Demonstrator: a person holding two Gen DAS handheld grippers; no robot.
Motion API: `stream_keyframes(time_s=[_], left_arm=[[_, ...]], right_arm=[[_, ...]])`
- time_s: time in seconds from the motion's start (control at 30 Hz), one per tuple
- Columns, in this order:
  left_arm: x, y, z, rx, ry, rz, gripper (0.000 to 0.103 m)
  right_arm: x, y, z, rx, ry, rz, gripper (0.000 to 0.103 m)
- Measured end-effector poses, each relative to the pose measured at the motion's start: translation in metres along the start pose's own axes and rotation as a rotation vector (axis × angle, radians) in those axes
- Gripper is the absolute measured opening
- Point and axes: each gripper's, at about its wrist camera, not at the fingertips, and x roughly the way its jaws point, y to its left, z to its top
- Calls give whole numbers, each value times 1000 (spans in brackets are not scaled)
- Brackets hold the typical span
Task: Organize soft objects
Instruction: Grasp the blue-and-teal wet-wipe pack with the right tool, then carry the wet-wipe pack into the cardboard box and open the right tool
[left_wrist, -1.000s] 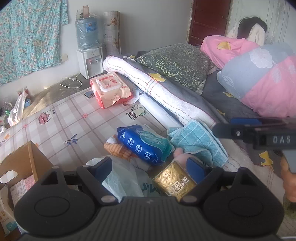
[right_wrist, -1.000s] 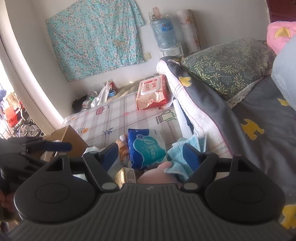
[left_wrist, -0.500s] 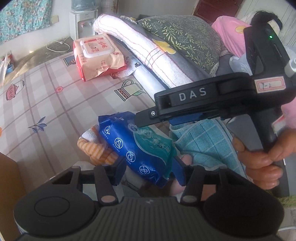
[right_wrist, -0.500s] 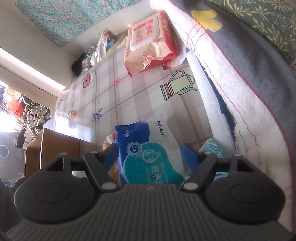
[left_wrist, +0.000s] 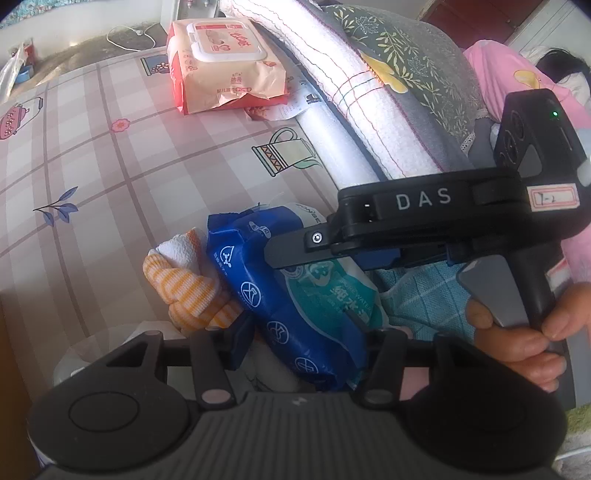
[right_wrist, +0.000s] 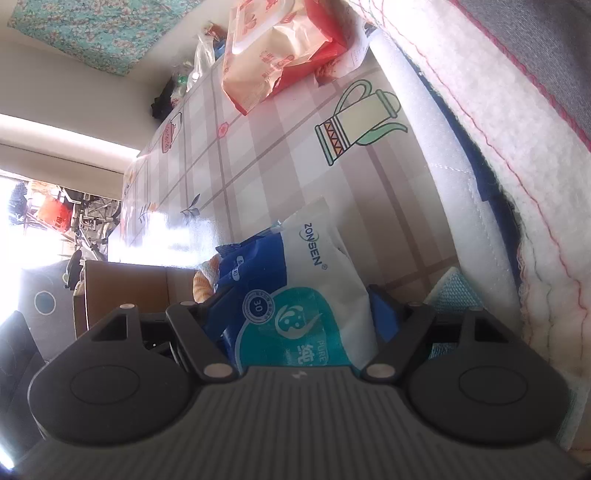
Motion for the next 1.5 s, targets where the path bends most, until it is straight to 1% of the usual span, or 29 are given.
stream_keyframes(time_s=[0.07,0.13,0.23,0.3,0.53,0.7,0.87,1.03,1.17,1.23,1.33,1.43,1.5], left_arm=[[1,-2,0,-1,-5,8,55],[0,-2,1,-15,-16,20,55],[-5,-2,-1,-27,-42,25,55],[-13,-2,-3,-31,-64,25,55],[-53,-11,-10,-15,-160,6,55],[-95,-19,-28,1,-227,-26,55],[-142,-24,-62,18,-294,-23,55],[-189,-18,-104,-9,-360,-22,55],[-225,-4,-141,-43,-419,-11,55],[-243,6,-162,-68,-452,2,55],[-264,26,-192,-123,-489,28,55],[-281,53,-222,-198,-533,49,56],[-288,71,-241,-253,-546,61,57]], right_arm=[[-1,4,-4,-16,-10,1,76],[-3,7,-7,-21,-21,12,69],[-10,9,-13,-14,-36,10,63],[-16,10,-16,-5,-48,24,62],[-51,34,-28,-34,-132,46,60],[-85,61,-55,-66,-185,60,60],[-110,99,-92,-128,-205,79,60],[-123,142,-130,-195,-204,101,61],[-127,182,-166,-253,-188,128,61],[-123,201,-182,-284,-174,144,61],[-111,232,-206,-326,-129,172,62],[-88,262,-227,-364,-66,204,62],[-71,280,-239,-384,-28,215,62]])
